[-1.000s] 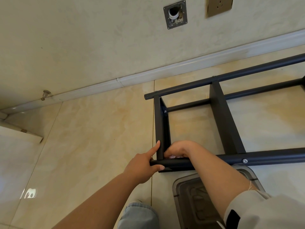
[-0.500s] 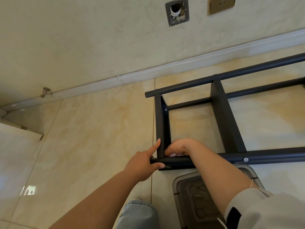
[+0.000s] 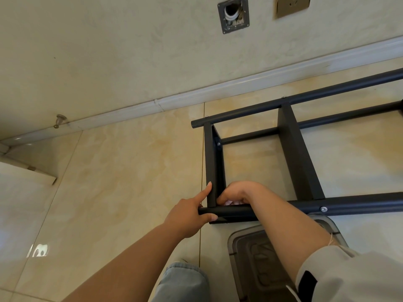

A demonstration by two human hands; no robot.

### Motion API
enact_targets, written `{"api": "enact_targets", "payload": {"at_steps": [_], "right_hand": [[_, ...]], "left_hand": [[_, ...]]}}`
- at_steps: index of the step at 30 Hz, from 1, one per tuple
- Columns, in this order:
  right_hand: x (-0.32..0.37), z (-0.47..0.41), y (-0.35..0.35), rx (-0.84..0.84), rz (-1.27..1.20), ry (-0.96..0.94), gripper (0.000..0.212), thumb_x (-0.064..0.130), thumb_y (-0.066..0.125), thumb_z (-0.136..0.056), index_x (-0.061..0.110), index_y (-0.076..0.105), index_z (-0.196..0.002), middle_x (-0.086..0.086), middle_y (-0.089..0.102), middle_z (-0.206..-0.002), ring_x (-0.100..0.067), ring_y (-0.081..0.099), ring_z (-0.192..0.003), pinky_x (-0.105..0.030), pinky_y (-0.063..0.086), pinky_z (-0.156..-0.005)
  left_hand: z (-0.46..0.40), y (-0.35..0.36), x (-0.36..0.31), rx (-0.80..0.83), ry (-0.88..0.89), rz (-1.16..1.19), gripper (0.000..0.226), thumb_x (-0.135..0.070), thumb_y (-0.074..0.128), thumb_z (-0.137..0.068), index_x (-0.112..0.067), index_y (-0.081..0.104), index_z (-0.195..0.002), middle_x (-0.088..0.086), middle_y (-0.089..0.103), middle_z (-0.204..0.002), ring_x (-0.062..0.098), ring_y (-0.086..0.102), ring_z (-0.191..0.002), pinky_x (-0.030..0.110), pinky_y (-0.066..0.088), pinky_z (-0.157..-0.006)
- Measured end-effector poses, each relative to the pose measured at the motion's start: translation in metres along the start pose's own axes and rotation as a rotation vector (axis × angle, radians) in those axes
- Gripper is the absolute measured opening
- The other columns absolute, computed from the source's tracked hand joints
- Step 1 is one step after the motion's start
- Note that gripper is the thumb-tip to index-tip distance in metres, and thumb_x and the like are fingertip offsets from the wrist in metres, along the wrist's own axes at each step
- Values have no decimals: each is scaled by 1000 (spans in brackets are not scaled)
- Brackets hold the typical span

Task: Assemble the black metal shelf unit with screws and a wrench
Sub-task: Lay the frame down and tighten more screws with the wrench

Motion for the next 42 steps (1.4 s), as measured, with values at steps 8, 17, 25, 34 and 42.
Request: {"api": "enact_targets", "payload": {"at_steps": [8,17,25,34,42], "right_hand": [[0,-2,1,-1,-12,8,14,23,55,-94,12,61,-89,0,58,-72,-9,55,-64,-23,45,-73],[-1,-3,0,6,8,6,21,25,53,-95,13,59,-79,0,53,-65,-9,49,-57,-22,42,-68],[-1,0,1,16,7,16,28,24,53,-95,13,56,-70,1,50,-58,-8,46,-50,-20,41,-61],[0,2,3,45,-14,30,29,24,52,-95,14,57,-68,5,54,-49,-4,50,-44,-17,43,-58],[-1,-1,1,-23,56,43,18,25,56,-92,14,59,-78,-1,56,-68,-10,54,-64,-28,46,-80]], "left_hand": [[-1,0,0,-2,0,-3,81,-42,58,-90,-52,-3,-142,-2,64,-106,11,61,-88,24,50,-85],[-1,0,1,-4,4,-14,82,-43,58,-90,-53,-4,-141,-2,64,-105,12,61,-87,26,51,-86],[-1,0,2,-2,5,-14,81,-44,59,-90,-53,-3,-142,-2,64,-105,12,61,-87,25,50,-84],[-1,1,2,2,6,2,81,-42,59,-90,-52,-2,-142,-3,63,-102,11,61,-84,23,50,-80],[-2,1,2,-1,5,13,81,-43,59,-89,-55,-3,-140,-2,64,-102,11,61,-85,25,50,-84]]}}
Point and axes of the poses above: each hand's wrist, its own z-axis away from the middle knuckle, its own y-axis out of the palm, x = y × z, the point moved 7 cm from there along -z, towards the middle knuckle
